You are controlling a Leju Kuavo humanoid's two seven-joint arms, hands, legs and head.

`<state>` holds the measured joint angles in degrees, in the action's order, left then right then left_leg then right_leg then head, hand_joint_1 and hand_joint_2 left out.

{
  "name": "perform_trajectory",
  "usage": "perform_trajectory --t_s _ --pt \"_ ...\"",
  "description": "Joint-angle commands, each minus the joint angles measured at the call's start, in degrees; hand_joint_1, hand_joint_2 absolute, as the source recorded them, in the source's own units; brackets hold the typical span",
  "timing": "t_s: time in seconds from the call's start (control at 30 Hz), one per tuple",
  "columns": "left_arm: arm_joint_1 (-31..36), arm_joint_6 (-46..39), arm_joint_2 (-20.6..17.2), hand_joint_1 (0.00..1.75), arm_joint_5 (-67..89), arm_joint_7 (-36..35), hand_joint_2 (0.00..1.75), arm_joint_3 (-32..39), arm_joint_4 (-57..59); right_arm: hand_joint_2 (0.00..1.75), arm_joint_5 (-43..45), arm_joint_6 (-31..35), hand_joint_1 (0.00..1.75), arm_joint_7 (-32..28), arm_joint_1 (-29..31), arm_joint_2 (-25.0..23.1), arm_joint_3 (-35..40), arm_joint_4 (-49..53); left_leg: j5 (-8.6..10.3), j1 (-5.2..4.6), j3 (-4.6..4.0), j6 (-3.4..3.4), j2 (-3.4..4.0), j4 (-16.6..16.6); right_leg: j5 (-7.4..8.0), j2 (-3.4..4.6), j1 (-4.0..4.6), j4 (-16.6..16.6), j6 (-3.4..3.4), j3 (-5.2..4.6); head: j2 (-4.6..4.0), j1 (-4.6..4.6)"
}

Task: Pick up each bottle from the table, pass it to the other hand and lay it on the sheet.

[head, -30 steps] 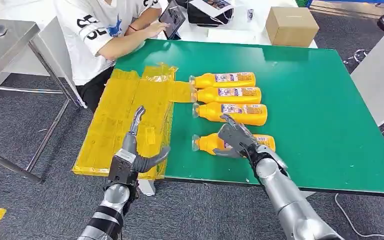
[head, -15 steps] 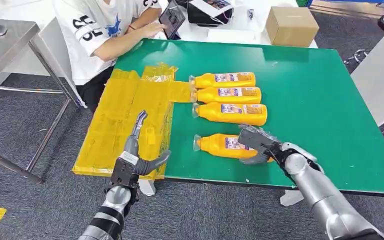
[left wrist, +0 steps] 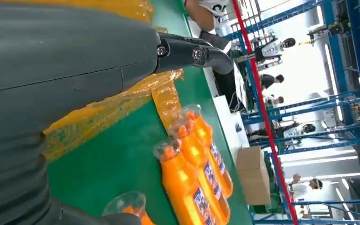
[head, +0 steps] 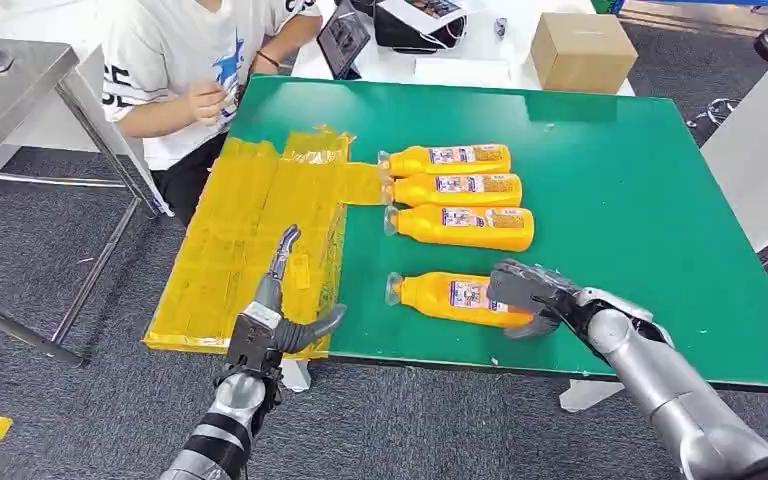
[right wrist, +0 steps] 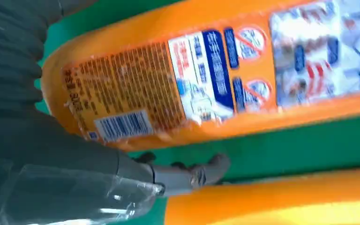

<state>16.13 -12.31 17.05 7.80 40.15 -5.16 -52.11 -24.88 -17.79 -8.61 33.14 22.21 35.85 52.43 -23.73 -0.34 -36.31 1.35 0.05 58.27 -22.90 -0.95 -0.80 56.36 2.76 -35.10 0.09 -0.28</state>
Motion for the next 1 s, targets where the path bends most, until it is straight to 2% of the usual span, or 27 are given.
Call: perform_trajectory --t_s 0.03,0.17,0.23,0.33,0.47,0.5,0.53,0.57,0.6,0.73,0.8,0.9,1.0 --pt "3.78 0.54 0.34 0.0 -0.61 -0.28 1.75 -0.9 6.86 1.75 -2.76 2.94 0.0 0.83 2.35 -5.56 9.6 -14.63 -0.04 0.07 0.3 -0.09 0.02 -0.09 -0.02 0.08 0.06 -0.12 -0.09 0.3 0.0 0.0" --pt "3.94 0.28 0.35 0.0 -0.73 -0.8 1.75 -1.55 7.58 1.75 -6.72 5.94 0.0 2.11 2.53 -8.75 11.88 -19.94 -0.08 0.15 0.54 -0.14 0.08 -0.15 -0.03 0.15 0.13 -0.23 -0.14 0.51 0.0 0.0" --pt "3.91 0.28 0.34 0.0 -0.73 -0.81 1.75 -1.56 7.61 1.75 -6.74 5.98 0.0 2.11 2.34 -8.98 11.93 -19.98 -0.05 0.14 0.49 -0.09 0.07 -0.11 -0.01 0.08 0.13 -0.19 -0.1 0.47 0.0 0.0" --pt "3.94 0.33 0.29 0.0 -0.71 -0.85 1.75 -1.58 7.64 1.75 -7.07 5.84 0.0 2.29 2.53 -8.92 12.13 -20.24 -0.12 0.18 0.87 -0.18 0.18 -0.21 0.0 0.29 0.16 -0.28 -0.16 0.74 0.0 0.0" --pt "3.95 0.23 0.25 0.0 -0.57 -1.48 1.75 -1.55 7.73 1.75 -10.75 7.69 0.0 3.63 2.05 -10.39 12.81 -21.83 -0.28 0.17 1.16 -0.18 0.43 -0.15 0.0 0.55 0.15 -0.23 -0.15 0.91 0.0 0.0" --pt "3.94 0.21 0.19 0.0 -0.5 -1.49 1.75 -1.61 7.7 1.75 -10.82 8.26 0.14 3.67 1.67 -10.77 12.42 -21.98 -0.25 0.18 1.22 -0.2 0.38 -0.19 0.01 0.51 0.16 -0.26 -0.18 0.96 0.0 0.02" --pt "3.92 0.24 0.16 0.0 -0.42 -1.6 1.75 -1.69 7.71 1.75 -10.84 8.61 0.87 3.63 1.27 -10.98 12.1 -21.97 -0.25 0.18 1.28 -0.18 0.4 -0.18 0.01 0.52 0.16 -0.27 -0.15 1.03 0.0 0.0" --pt "3.85 0.05 0.13 0.0 -0.3 -1.69 1.75 -1.72 7.64 1.75 -10.66 9.66 1.45 3.0 0.52 -11.18 11.11 -21.51 -0.3 0.19 1.37 -0.16 0.47 -0.11 -0.03 0.55 0.17 -0.21 -0.13 1.1 0.0 0.02" --pt "3.71 -0.09 0.09 0.0 -0.2 -1.69 1.75 -1.74 7.48 1.75 -10.42 10.65 1.73 2.45 -0.14 -11.24 10.29 -20.91 -0.26 0.21 1.43 -0.19 0.46 -0.19 0.01 0.55 0.2 -0.29 -0.17 1.17 0.0 0.0" --pt "2.56 -0.6 -0.32 0.0 0.47 -2.23 1.75 -1.81 6.15 1.75 -10.02 16.04 1.75 0.92 -3.47 -11.81 4.85 -16.32 -0.39 0.2 1.72 -0.22 0.64 -0.13 -0.03 0.76 0.19 -0.22 -0.16 1.33 0.0 0.02" --pt "1.64 -0.81 -0.49 0.0 0.7 -2.44 1.75 -1.5 4.98 1.75 -9.87 18.31 1.75 -0.06 -5.78 -12.36 0.16 -11.85 -0.39 0.23 1.75 -0.24 0.68 -0.14 -0.02 0.81 0.22 -0.23 -0.17 1.36 0.0 0.02" --pt "0.0 -1.21 -0.58 0.0 0.78 -2.43 1.75 -0.75 2.58 1.75 -9.73 25.14 1.75 -2.04 -9.63 -14.82 -8.04 -2.21 -0.41 0.22 1.77 -0.24 0.78 -0.13 -0.01 0.89 0.22 -0.21 -0.18 1.38 0.0 0.02" --pt "-0.56 -1.01 -0.62 0.0 0.95 -2.57 1.75 -0.61 1.69 1.75 -11.14 24.01 1.75 -0.49 -10.33 -15.56 -9.35 0.85 -0.44 0.18 1.64 -0.24 0.88 -0.08 -0.02 0.98 0.18 -0.09 -0.17 1.26 0.0 0.0"
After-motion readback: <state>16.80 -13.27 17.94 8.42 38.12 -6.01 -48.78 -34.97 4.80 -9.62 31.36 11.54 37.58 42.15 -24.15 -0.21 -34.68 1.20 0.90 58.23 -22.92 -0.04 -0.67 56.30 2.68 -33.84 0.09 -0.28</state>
